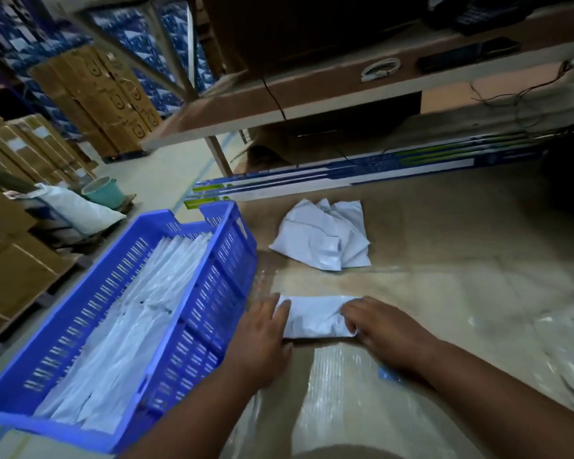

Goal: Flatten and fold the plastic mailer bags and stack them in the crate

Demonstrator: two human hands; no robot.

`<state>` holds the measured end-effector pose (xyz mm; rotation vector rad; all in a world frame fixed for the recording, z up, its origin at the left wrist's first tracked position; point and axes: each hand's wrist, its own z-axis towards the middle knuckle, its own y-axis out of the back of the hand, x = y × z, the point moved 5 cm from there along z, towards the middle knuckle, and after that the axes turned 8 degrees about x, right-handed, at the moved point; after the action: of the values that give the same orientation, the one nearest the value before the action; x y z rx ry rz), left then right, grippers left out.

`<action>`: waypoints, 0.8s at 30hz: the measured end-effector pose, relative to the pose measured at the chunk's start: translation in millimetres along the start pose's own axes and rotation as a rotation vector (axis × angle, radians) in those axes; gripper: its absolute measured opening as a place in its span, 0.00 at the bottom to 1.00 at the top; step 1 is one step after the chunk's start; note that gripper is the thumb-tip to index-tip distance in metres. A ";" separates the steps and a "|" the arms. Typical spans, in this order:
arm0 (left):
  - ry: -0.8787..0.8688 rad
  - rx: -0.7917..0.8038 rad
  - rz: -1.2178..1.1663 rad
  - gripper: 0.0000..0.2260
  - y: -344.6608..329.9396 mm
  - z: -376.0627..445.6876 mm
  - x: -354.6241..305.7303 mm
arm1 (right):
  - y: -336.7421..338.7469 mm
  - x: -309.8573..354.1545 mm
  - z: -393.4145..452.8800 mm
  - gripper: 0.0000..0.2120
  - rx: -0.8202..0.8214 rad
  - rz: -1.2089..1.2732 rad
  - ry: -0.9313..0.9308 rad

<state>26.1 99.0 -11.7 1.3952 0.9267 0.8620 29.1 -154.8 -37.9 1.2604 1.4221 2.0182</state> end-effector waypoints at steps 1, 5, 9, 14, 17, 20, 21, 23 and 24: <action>-0.029 0.028 -0.012 0.36 -11.3 -3.1 -4.7 | -5.4 0.6 -14.8 0.14 -0.003 0.022 -0.025; -0.106 -0.013 -0.150 0.26 -34.8 -12.4 -19.9 | -13.2 0.4 -61.7 0.16 -0.124 0.098 -0.144; -0.129 -0.116 -0.198 0.20 -42.1 -21.8 -11.8 | -2.7 -0.2 -84.5 0.10 -0.196 0.194 -0.267; -0.114 -0.113 -0.430 0.17 -19.9 -31.0 -6.9 | 9.4 1.5 -110.5 0.10 -0.309 0.493 -0.418; -0.016 -0.073 -0.761 0.06 4.4 -30.9 -10.7 | 24.2 0.6 -121.7 0.08 -0.403 0.675 -0.485; 0.163 -0.074 -1.091 0.14 21.0 -28.0 -17.8 | 37.3 -0.5 -129.2 0.10 -0.510 0.793 -0.545; 0.199 -0.097 -1.128 0.15 24.5 -26.1 -21.0 | 38.2 -0.9 -129.9 0.11 -0.516 0.797 -0.584; 0.248 -0.098 -1.106 0.14 20.7 -21.7 -25.8 | 35.2 -3.5 -130.6 0.10 -0.501 0.686 -0.667; 0.270 -0.085 -1.067 0.14 13.8 -19.5 -27.1 | 31.4 -6.2 -131.3 0.10 -0.490 0.615 -0.697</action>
<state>-2.2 82.3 3.4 0.5358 1.5889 0.2479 -70.0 -245.8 -24.9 2.0173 0.2122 1.7753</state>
